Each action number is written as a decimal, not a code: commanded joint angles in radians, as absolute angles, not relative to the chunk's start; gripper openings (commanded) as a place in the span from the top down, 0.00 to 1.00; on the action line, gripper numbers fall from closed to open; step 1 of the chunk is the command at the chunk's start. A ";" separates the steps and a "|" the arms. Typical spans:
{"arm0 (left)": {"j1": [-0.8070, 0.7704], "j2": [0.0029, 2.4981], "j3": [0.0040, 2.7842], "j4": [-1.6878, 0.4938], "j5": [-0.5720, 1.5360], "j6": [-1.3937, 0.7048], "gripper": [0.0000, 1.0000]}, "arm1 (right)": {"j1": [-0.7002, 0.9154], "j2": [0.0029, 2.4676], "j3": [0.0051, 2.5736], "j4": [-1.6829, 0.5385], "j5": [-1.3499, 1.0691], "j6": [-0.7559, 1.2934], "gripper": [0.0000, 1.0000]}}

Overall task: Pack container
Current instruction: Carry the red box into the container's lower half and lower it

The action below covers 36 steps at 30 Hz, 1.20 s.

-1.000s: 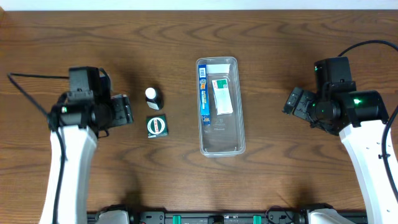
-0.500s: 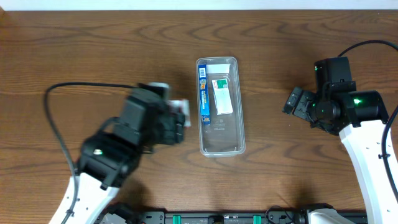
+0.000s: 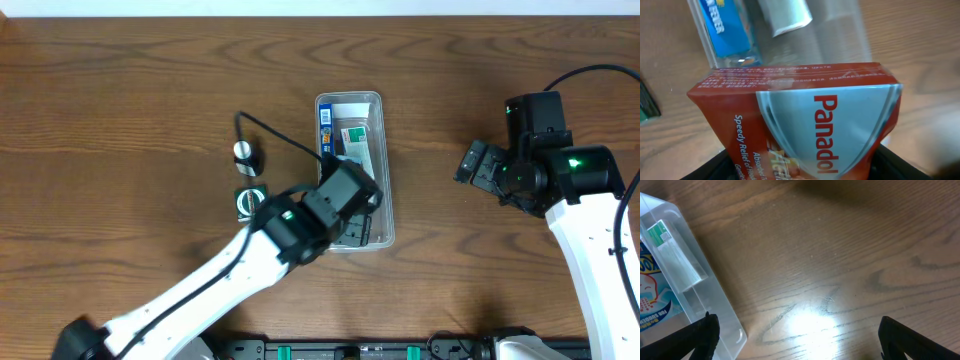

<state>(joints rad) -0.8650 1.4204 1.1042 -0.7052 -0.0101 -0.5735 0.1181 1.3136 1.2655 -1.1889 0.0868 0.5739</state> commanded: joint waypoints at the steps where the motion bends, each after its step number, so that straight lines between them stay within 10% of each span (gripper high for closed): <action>1: -0.865 1.466 1.128 -0.699 -0.057 -0.604 0.36 | 0.110 1.307 1.266 -1.190 0.101 0.587 0.01; 36: -0.875 1.439 1.159 -0.694 -0.035 -0.648 0.21 | 0.110 1.307 1.266 -1.190 0.101 0.587 0.01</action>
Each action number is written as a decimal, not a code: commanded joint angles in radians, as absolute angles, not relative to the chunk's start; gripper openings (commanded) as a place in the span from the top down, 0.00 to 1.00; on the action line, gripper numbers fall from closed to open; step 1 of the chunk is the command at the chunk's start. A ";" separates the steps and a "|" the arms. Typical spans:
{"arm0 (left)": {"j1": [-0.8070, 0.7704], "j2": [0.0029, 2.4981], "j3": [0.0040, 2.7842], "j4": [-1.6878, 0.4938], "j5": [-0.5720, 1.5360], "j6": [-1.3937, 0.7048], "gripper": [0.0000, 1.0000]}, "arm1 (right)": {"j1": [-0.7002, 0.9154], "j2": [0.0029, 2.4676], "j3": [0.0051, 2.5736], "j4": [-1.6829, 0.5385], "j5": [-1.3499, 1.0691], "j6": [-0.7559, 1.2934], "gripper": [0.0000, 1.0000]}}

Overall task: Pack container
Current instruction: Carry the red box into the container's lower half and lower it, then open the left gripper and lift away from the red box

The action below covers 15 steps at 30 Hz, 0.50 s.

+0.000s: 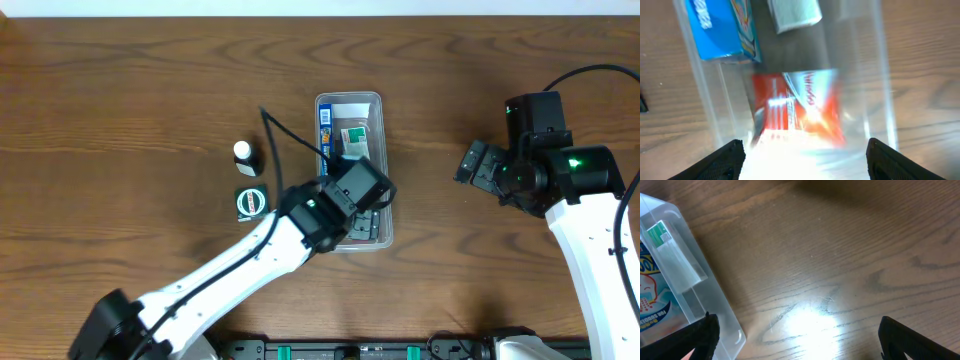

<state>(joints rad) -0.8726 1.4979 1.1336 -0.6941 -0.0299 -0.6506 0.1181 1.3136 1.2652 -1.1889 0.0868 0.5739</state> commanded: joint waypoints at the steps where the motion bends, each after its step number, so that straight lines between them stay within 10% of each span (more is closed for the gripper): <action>1: -0.875 1.422 1.159 -0.694 -0.035 -0.648 0.21 | 0.111 1.307 1.266 -1.190 0.101 0.587 0.01; 15: -0.817 1.258 1.159 -0.956 -0.304 -0.596 0.03 | 0.111 1.307 1.266 -1.190 0.101 0.587 0.01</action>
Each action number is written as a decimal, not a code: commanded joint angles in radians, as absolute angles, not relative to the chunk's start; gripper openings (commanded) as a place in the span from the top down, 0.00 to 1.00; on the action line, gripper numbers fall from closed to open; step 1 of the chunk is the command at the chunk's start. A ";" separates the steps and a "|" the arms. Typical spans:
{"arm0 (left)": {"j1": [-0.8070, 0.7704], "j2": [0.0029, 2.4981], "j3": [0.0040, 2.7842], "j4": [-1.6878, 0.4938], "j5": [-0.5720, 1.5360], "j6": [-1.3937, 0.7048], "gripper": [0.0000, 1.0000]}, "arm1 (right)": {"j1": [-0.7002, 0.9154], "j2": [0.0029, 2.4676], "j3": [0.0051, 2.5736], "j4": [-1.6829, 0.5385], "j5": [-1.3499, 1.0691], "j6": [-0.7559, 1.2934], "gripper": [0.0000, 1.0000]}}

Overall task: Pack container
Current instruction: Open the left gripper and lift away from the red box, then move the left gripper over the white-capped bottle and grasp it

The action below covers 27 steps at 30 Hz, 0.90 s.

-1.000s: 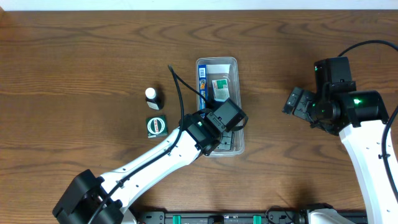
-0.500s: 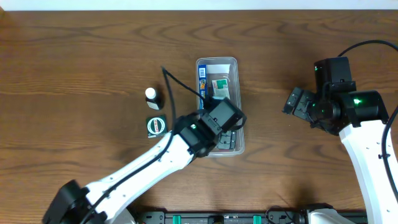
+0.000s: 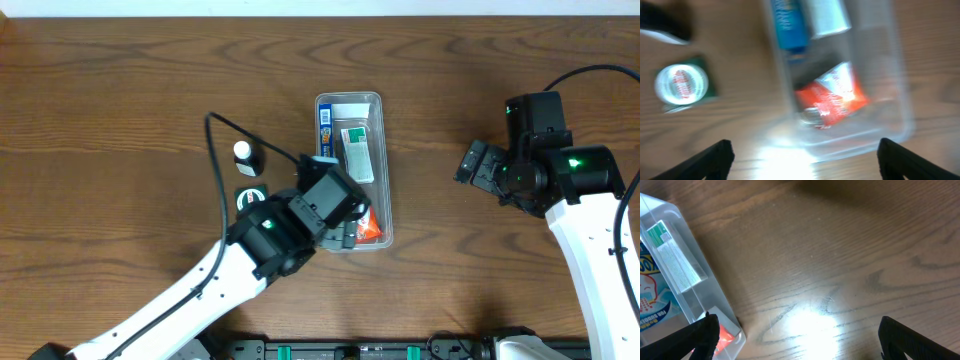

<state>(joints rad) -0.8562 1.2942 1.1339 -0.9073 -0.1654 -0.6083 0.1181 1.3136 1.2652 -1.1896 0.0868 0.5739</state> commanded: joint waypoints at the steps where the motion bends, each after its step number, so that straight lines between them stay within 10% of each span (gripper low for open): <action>1: -0.797 1.250 1.159 -0.981 -0.309 -0.596 0.02 | 0.111 1.307 1.266 -1.190 0.101 0.587 0.01; 27: -0.295 1.533 1.027 -0.777 -0.115 -0.467 0.02 | 0.111 1.307 1.266 -1.190 0.101 0.587 0.01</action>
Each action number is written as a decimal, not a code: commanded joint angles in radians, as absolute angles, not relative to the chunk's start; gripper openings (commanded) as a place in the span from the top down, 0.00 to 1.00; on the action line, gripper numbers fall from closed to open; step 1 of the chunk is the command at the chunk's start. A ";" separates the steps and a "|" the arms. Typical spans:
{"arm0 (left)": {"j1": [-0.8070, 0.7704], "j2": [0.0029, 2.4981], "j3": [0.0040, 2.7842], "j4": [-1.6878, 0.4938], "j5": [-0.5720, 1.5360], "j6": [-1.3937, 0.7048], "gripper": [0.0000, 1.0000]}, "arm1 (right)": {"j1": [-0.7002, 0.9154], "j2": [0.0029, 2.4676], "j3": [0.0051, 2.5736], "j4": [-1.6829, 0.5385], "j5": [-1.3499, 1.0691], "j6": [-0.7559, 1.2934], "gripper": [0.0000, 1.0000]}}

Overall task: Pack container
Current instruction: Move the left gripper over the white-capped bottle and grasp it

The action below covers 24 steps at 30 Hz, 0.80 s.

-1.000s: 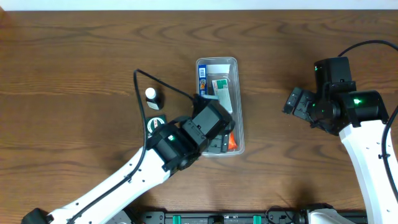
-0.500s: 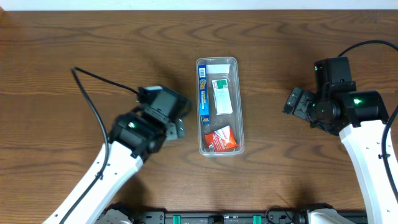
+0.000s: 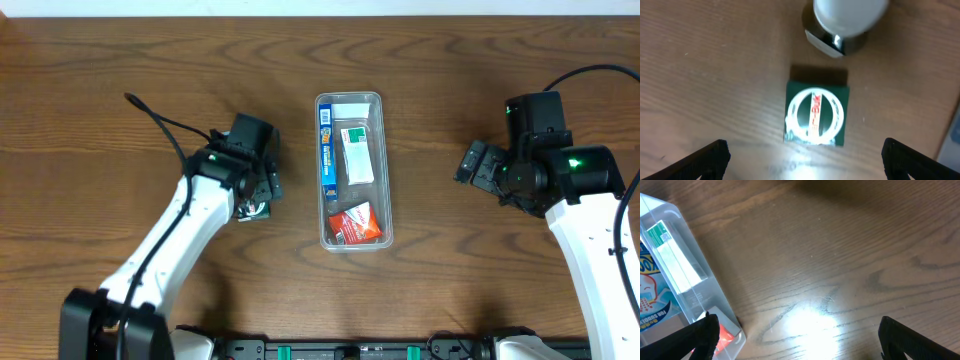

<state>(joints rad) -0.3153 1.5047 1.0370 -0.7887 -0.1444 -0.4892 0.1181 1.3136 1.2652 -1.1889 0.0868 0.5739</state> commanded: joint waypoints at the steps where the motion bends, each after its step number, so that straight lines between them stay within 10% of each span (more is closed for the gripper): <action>1: -0.290 1.543 1.027 -0.771 -0.115 -0.459 0.02 | 0.110 1.307 1.266 -1.190 0.101 0.587 0.01; 24: -0.265 1.341 1.033 -0.658 -0.038 -0.224 0.01 | 0.110 1.307 1.266 -1.190 0.101 0.587 0.01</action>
